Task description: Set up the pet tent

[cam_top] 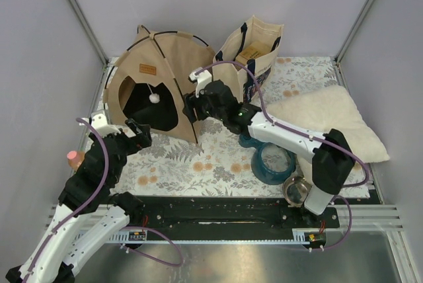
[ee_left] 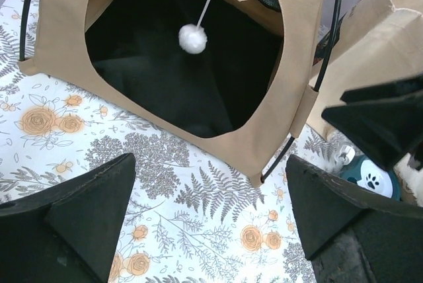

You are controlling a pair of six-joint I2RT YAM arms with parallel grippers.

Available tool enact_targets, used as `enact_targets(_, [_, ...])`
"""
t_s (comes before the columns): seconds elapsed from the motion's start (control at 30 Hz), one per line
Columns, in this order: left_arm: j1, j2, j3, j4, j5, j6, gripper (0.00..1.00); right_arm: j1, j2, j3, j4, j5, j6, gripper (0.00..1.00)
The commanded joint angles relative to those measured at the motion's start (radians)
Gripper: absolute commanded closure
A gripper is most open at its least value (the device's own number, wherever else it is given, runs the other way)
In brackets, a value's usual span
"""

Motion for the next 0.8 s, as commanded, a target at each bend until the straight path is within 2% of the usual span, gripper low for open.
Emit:
enact_targets(0.0, [-0.003, -0.009, 0.046, -0.026, -0.010, 0.027, 0.01, 0.008, 0.101, 0.125, -0.061, 0.004, -0.095, 0.33])
enact_targets(0.2, [-0.003, -0.036, 0.035, -0.043, 0.000, 0.027, 0.01, 0.008, 0.215, 0.226, -0.088, 0.071, -0.140, 0.47])
enact_targets(0.27, [-0.003, -0.042, 0.029, -0.049, -0.001, 0.032, 0.01, 0.008, 0.233, 0.240, -0.088, 0.088, -0.156, 0.62])
enact_targets(0.33, [-0.001, -0.042, 0.024, -0.053, -0.004, 0.032, 0.01, 0.008, 0.233, 0.223, -0.067, 0.088, -0.157, 0.86])
enact_targets(0.4, [-0.001, -0.045, 0.023, -0.058, -0.004, 0.033, 0.01, 0.008, 0.226, 0.203, -0.039, 0.082, -0.219, 1.00])
enact_targets(0.6, [-0.003, -0.042, 0.018, -0.059, -0.003, 0.030, 0.01, -0.013, 0.204, 0.171, -0.015, 0.018, -0.344, 1.00])
enact_targets(0.77, [0.000, -0.042, 0.015, -0.058, -0.003, 0.026, 0.01, -0.046, 0.203, 0.171, -0.025, -0.087, -0.312, 1.00])
